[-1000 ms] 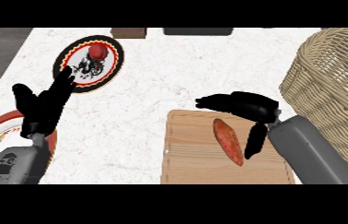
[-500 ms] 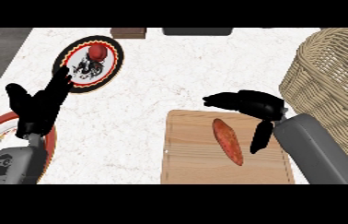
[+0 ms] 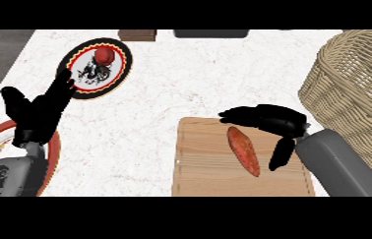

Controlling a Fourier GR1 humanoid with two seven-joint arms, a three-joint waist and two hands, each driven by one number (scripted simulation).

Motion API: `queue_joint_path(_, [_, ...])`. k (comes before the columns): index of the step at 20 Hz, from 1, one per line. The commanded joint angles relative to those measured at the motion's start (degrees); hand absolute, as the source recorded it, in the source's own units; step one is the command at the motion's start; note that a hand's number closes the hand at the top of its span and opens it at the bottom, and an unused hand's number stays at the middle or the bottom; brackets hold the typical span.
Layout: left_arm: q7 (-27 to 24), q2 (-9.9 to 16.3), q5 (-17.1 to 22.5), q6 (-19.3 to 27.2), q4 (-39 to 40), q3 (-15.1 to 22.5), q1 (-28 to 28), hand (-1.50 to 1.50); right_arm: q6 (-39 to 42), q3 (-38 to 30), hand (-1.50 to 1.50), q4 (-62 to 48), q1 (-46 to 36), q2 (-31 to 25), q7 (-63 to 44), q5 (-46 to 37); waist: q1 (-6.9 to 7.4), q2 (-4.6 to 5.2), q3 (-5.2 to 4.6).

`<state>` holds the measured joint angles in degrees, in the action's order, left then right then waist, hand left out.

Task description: Pick the sweet potato from the cutting board and place it in the basket

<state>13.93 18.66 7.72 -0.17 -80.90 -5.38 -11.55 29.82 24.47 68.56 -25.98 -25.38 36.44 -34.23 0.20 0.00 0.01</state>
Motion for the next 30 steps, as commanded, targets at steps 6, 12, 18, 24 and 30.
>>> queue_joint_path(6, [-2.31, -0.12, -0.79, -2.95, -1.56, -1.64, 4.65, 0.00, -0.66, 0.76, -1.50, -0.25, 1.97, 3.23, 1.28, -6.00, 0.09, -0.04, -0.01])
queue_joint_path(12, [-3.79, -3.06, -3.81, -0.92, 0.37, -0.37, 3.66, 0.00, -4.46, 2.64, 1.50, -1.30, 2.94, 3.14, 4.91, -11.16, -0.01, -0.02, -0.01])
queue_joint_path(18, [1.15, -2.32, -2.27, -2.19, -3.43, -1.79, 1.53, 0.00, -5.11, 1.79, 1.50, -4.25, -0.04, 5.84, 6.21, -15.75, 0.11, -0.03, 0.00])
queue_joint_path(24, [-0.74, -2.70, -3.47, -0.68, 0.69, -2.17, 0.44, 0.00, -11.68, -8.99, 1.50, -7.54, 2.84, 14.93, -21.67, -13.43, -2.03, -0.45, -0.12])
queue_joint_path(30, [-0.91, -1.85, -2.91, -0.40, 1.05, -3.86, 1.73, 0.00, -23.98, -20.30, 1.50, -7.86, 5.10, 21.52, -46.48, -13.88, -4.63, -1.17, -0.38])
